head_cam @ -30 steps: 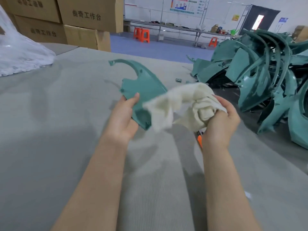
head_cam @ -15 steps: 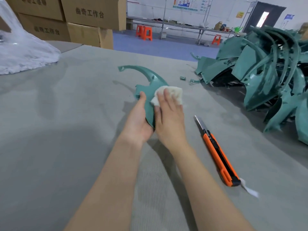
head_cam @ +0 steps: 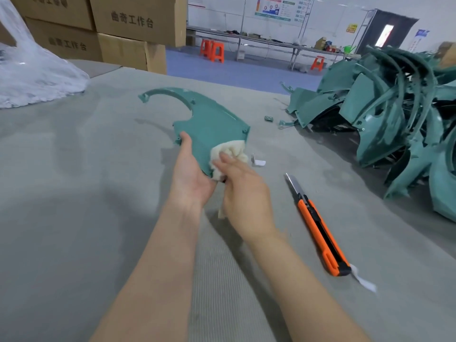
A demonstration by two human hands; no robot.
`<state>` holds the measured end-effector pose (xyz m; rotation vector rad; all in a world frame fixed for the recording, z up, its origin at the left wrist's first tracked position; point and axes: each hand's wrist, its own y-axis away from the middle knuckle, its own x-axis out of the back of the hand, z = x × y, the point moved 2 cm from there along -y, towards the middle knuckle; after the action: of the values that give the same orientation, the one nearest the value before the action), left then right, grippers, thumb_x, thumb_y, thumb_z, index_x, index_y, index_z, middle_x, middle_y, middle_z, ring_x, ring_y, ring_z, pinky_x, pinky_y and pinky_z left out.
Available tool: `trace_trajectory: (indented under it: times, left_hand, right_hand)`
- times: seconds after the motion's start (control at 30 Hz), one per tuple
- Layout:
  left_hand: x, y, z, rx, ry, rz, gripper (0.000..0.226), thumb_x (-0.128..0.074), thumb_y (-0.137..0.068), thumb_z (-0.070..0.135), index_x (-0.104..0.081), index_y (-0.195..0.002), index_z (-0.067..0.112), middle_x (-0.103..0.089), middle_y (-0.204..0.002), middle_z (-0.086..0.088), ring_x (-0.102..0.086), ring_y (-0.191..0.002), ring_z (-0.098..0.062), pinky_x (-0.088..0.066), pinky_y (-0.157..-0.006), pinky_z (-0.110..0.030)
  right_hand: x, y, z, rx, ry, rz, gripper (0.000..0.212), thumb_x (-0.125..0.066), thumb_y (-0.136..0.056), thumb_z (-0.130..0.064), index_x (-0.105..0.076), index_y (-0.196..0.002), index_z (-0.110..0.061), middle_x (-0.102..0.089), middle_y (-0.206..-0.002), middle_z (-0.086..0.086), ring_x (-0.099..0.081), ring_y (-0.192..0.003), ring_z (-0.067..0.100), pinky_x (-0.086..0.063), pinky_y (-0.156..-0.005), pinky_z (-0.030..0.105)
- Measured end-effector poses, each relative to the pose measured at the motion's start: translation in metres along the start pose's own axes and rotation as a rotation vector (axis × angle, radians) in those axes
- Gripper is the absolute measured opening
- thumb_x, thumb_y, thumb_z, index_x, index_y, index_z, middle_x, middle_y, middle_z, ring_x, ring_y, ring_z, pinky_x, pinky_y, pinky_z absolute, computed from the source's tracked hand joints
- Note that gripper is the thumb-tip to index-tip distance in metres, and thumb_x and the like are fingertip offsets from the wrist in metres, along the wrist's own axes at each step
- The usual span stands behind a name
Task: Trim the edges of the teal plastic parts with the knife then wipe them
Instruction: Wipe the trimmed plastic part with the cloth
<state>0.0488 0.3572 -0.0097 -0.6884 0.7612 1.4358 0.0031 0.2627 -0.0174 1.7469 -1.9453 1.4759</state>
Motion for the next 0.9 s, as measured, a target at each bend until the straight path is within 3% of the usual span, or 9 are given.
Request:
trace_trajectory:
  times: [0.07,0.13,0.23,0.37,0.53,0.6,0.7,0.83,0.9]
  left_hand:
    - [-0.007,0.002,-0.005,0.011,-0.058,-0.027,0.064,-0.019,-0.1,0.055,-0.059,-0.122,0.01,-0.069,-0.114,-0.01,-0.066,-0.105,-0.023,-0.053,-0.091,-0.036]
    - [-0.012,0.004,-0.009,-0.001,-0.11,-0.014,0.064,-0.019,-0.1,0.053,-0.052,-0.133,0.01,-0.063,-0.127,-0.011,-0.061,-0.116,-0.023,-0.046,-0.1,-0.037]
    - [-0.009,0.003,-0.005,-0.079,-0.091,0.043,0.054,-0.025,-0.102,0.047,-0.044,-0.14,0.015,-0.061,-0.13,-0.006,-0.061,-0.115,-0.019,-0.047,-0.101,-0.036]
    - [-0.005,0.003,-0.001,-0.121,-0.031,0.047,0.052,-0.028,-0.101,0.048,-0.043,-0.14,0.018,-0.061,-0.131,-0.005,-0.061,-0.115,-0.02,-0.046,-0.102,-0.04]
    - [-0.009,0.003,0.002,-0.172,-0.05,0.079,0.057,-0.023,-0.1,0.052,-0.044,-0.14,0.016,-0.061,-0.13,-0.006,-0.062,-0.113,-0.02,-0.053,-0.091,-0.034]
    - [-0.012,0.003,0.001,-0.163,-0.045,0.1,0.062,-0.023,-0.099,0.056,-0.052,-0.133,0.013,-0.067,-0.12,-0.008,-0.066,-0.104,-0.023,-0.056,-0.081,-0.033]
    - [-0.014,0.006,-0.002,-0.12,0.03,0.08,0.062,-0.028,-0.097,0.06,-0.065,-0.107,0.013,-0.075,-0.094,-0.007,-0.072,-0.084,-0.023,-0.058,-0.063,-0.033]
    - [-0.019,0.009,-0.012,-0.079,0.046,-0.027,0.064,-0.023,-0.098,0.06,-0.065,-0.109,0.012,-0.074,-0.098,-0.008,-0.071,-0.089,-0.022,-0.059,-0.071,-0.032]
    - [-0.025,0.011,-0.016,-0.081,-0.011,-0.034,0.065,-0.024,-0.098,0.058,-0.059,-0.124,0.01,-0.069,-0.114,-0.011,-0.067,-0.104,-0.024,-0.054,-0.09,-0.036]
  right_hand:
    - [0.009,-0.017,0.012,-0.16,-0.026,0.044,0.049,-0.041,-0.09,0.007,-0.06,-0.13,-0.012,-0.048,-0.145,0.002,-0.041,-0.137,0.015,-0.019,-0.105,0.009]
    - [0.019,-0.035,0.016,-0.299,-0.148,0.138,0.045,-0.04,-0.092,0.004,-0.063,-0.127,-0.012,-0.059,-0.135,0.006,-0.053,-0.123,0.017,-0.029,-0.092,0.007]
    - [0.036,-0.053,0.022,-0.452,-0.36,0.321,0.037,-0.044,-0.094,-0.005,-0.07,-0.117,-0.016,-0.072,-0.099,0.0,-0.057,-0.083,0.012,-0.04,-0.075,0.019]
    - [0.053,-0.047,0.029,-0.476,-0.565,0.444,0.025,-0.047,-0.094,-0.009,-0.071,-0.098,-0.01,-0.057,-0.069,-0.008,-0.048,-0.066,0.009,-0.04,-0.066,0.027]
    - [0.039,-0.02,0.016,-0.382,-0.541,0.275,0.011,-0.062,-0.092,-0.021,-0.066,-0.089,-0.031,-0.067,-0.088,-0.011,-0.06,-0.076,0.0,-0.048,-0.071,0.019]
    - [0.022,-0.01,0.007,-0.275,-0.498,0.168,0.017,-0.067,-0.089,-0.018,-0.066,-0.084,-0.034,-0.06,-0.118,-0.004,-0.056,-0.103,0.002,-0.043,-0.09,0.021]
    - [0.004,-0.005,-0.001,-0.204,-0.47,0.054,0.02,-0.063,-0.092,-0.016,-0.069,-0.105,-0.031,-0.029,-0.154,0.0,-0.03,-0.139,0.006,-0.026,-0.113,0.021]
    - [-0.001,-0.009,0.002,-0.251,-0.468,0.184,0.038,-0.049,-0.099,-0.016,-0.052,-0.136,-0.025,-0.053,-0.138,0.0,-0.048,-0.12,0.005,-0.032,-0.097,0.004]
    - [-0.001,-0.011,0.005,-0.292,-0.437,0.269,0.042,-0.044,-0.102,-0.021,-0.042,-0.143,-0.027,-0.059,-0.129,-0.009,-0.053,-0.111,0.004,-0.034,-0.086,0.003]
